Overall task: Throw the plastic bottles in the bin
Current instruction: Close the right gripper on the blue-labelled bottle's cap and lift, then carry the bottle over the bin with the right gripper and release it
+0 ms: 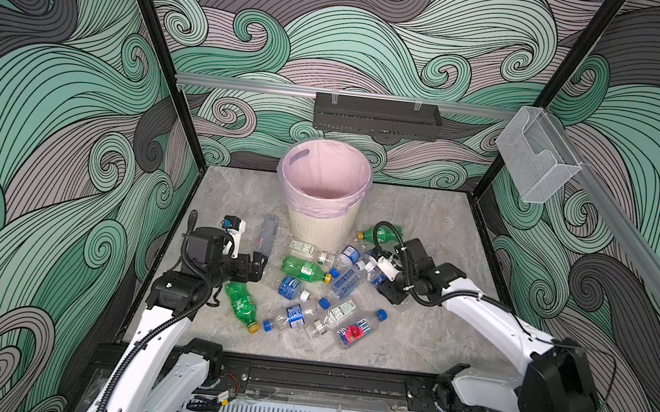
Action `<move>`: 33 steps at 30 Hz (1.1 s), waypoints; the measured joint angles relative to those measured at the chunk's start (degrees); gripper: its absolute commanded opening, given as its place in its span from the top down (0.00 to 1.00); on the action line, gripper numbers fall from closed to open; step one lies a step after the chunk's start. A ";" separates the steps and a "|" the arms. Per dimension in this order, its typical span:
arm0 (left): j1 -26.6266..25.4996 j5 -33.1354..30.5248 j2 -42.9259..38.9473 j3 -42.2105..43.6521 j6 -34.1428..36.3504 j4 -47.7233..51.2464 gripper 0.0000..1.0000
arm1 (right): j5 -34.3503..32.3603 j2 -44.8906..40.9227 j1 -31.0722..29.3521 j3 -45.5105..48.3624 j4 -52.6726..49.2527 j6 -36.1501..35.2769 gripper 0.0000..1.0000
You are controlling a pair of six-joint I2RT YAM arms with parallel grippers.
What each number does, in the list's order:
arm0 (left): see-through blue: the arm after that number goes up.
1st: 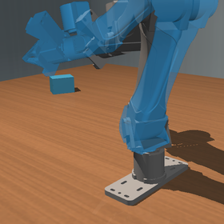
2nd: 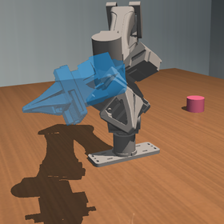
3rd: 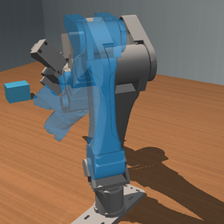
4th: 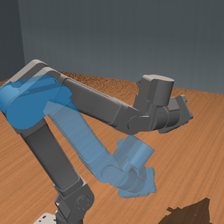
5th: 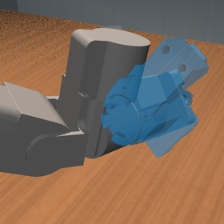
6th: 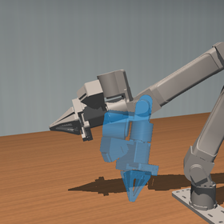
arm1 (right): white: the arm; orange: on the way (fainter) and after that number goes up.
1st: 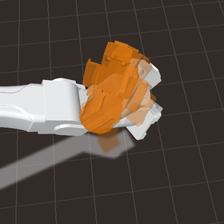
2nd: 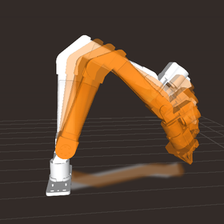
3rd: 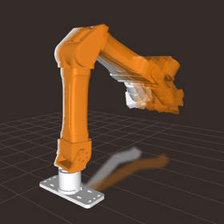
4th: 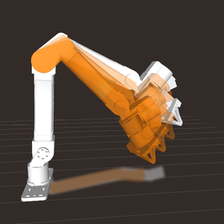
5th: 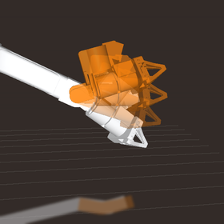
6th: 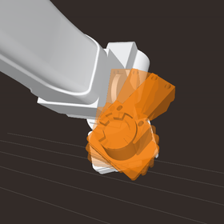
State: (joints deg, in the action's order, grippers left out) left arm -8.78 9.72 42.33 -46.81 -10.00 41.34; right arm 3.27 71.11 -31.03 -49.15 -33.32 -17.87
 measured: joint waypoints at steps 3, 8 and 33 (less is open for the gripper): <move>0.00 -0.50 0.66 0.00 -0.04 0.00 0.07 | 0.20 -5.73 0.00 0.00 0.11 2.25 0.48; 0.00 -1.62 1.99 0.00 -0.70 0.00 0.07 | 0.22 -12.13 0.00 0.00 -0.17 6.71 0.50; 0.00 -6.45 1.81 -0.11 -6.36 0.96 0.02 | 13.68 24.90 -1.20 -61.90 9.11 21.55 0.17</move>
State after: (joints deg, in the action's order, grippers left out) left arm -8.78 3.27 44.14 -46.92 -16.36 42.30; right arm 16.95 96.01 -32.23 -111.04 -24.21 3.68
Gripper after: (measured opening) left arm 0.973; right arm 0.806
